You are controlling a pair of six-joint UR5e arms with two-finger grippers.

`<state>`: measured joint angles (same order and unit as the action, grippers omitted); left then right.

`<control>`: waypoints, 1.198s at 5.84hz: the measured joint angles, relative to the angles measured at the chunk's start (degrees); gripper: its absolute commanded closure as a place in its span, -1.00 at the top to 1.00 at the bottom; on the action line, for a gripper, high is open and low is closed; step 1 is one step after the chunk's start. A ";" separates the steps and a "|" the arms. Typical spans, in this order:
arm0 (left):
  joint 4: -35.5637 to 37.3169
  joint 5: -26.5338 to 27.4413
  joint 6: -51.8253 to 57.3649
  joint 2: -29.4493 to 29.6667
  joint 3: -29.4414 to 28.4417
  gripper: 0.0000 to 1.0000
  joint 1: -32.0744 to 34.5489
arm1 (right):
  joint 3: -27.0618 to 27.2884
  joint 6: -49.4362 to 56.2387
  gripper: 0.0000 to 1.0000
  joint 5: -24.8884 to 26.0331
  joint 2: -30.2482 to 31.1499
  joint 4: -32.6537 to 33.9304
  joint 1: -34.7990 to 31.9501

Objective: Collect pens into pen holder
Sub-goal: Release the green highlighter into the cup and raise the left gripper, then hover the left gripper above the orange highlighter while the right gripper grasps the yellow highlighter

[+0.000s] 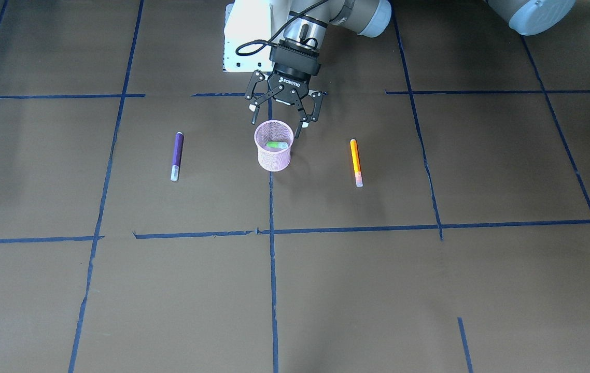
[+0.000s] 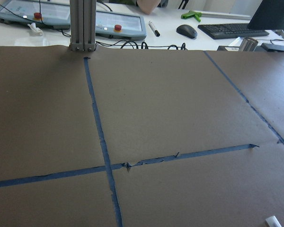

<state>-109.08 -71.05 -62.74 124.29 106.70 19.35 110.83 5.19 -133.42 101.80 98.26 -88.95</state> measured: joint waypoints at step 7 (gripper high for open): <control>31.64 -39.11 8.56 -5.53 10.19 0.99 20.61 | -15.84 -14.98 0.98 1.39 0.06 -26.59 5.44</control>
<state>-77.44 -110.15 -54.19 118.76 116.89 39.96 94.99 -9.79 -132.03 101.86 71.68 -83.50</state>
